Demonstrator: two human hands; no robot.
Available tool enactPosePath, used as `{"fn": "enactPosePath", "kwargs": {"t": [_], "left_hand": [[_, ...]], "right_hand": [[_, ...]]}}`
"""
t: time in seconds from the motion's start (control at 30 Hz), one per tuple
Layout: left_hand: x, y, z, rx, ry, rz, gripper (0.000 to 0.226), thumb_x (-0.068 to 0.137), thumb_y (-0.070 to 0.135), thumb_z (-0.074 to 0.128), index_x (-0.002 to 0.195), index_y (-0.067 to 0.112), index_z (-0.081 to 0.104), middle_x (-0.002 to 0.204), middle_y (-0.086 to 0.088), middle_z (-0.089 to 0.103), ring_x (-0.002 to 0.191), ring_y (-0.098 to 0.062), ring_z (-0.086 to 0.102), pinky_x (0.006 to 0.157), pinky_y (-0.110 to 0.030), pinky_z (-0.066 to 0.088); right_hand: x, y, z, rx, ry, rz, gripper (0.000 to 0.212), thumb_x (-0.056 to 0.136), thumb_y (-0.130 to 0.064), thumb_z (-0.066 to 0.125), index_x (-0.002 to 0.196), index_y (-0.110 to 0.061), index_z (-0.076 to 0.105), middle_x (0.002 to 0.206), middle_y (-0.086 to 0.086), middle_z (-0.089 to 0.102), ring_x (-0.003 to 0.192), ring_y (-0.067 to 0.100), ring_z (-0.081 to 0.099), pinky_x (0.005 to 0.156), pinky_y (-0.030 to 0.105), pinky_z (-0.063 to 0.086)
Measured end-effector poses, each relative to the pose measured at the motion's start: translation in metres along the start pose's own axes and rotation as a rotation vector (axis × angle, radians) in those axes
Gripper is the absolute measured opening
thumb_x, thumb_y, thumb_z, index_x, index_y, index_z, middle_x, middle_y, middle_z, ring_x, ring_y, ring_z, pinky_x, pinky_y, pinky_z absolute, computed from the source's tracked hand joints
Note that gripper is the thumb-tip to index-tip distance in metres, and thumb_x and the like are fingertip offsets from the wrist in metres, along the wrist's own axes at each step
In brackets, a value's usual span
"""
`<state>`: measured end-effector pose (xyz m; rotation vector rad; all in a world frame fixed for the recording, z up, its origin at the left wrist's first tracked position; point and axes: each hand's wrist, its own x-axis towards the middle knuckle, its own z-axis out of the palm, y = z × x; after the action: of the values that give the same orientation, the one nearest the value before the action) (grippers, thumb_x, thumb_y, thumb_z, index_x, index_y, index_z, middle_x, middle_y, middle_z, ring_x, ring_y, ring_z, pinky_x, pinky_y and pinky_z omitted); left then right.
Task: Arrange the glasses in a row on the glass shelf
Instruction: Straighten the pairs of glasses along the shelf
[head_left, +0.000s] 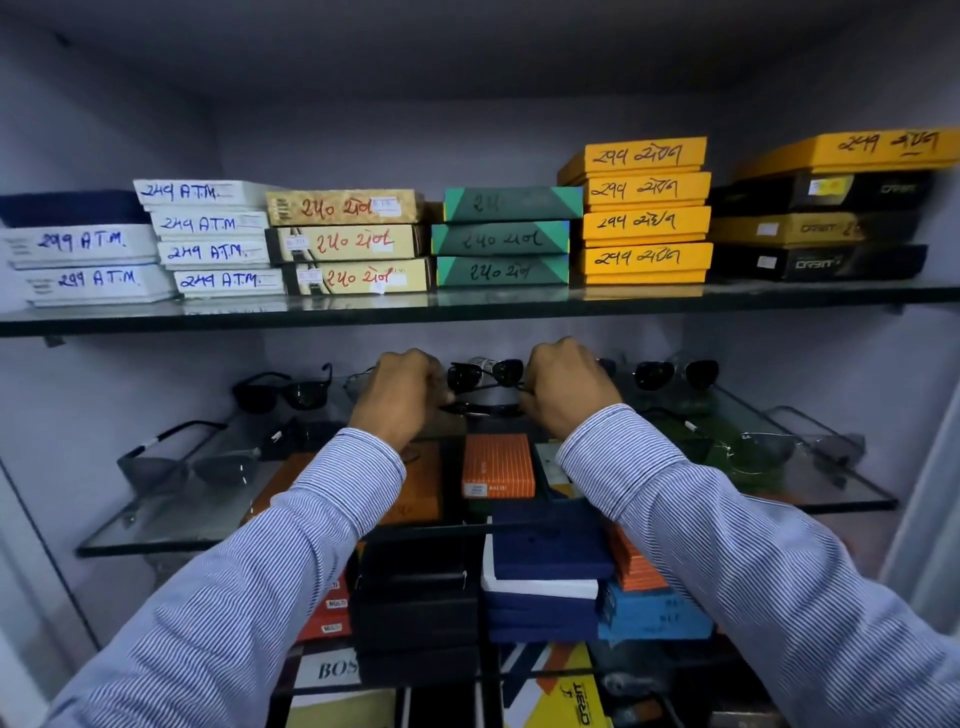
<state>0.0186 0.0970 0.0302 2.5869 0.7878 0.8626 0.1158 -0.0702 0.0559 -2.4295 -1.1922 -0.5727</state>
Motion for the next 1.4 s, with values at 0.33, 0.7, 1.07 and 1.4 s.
{"fn": "enactPosePath", "kwargs": {"t": [0.33,0.7,1.07,1.4], "left_hand": [[0.000,0.018,-0.001,-0.079,0.022,-0.055,0.020,0.070,0.024,0.092,0.085,0.015,0.082,0.098,-0.006,0.075,0.085,-0.019,0.072,0.090,-0.037,0.062],[-0.002,0.019,-0.003,-0.048,-0.153,-0.255,0.028,0.064,0.013,0.094,0.090,0.009,0.082,0.107,-0.010,0.078,0.103,-0.026,0.072,0.090,-0.028,0.055],[-0.007,0.027,-0.003,0.053,-0.192,-0.210,0.047,0.066,0.020,0.092,0.107,0.007,0.072,0.111,-0.015,0.074,0.104,-0.034,0.069,0.092,-0.048,0.060],[-0.005,-0.010,-0.045,-0.133,0.022,-0.158,0.014,0.084,0.023,0.082,0.087,0.009,0.079,0.092,-0.009,0.076,0.070,-0.019,0.071,0.064,-0.025,0.060]], "right_hand": [[0.014,0.025,0.001,0.241,-0.072,0.195,0.009,0.071,-0.015,0.081,0.072,-0.006,0.078,0.075,0.009,0.074,0.065,0.020,0.069,0.066,0.029,0.061],[0.016,0.023,-0.003,0.297,-0.344,0.417,0.025,0.066,-0.015,0.085,0.086,-0.003,0.076,0.069,0.009,0.076,0.062,0.020,0.074,0.065,0.033,0.063],[0.016,0.012,0.000,0.078,-0.326,0.367,0.052,0.070,-0.023,0.086,0.113,-0.004,0.064,0.109,0.014,0.065,0.097,0.029,0.066,0.067,0.027,0.048],[0.029,-0.027,0.003,0.061,-0.105,0.184,0.023,0.074,-0.021,0.079,0.088,-0.007,0.069,0.093,0.012,0.063,0.087,0.032,0.067,0.073,0.035,0.058]]}}
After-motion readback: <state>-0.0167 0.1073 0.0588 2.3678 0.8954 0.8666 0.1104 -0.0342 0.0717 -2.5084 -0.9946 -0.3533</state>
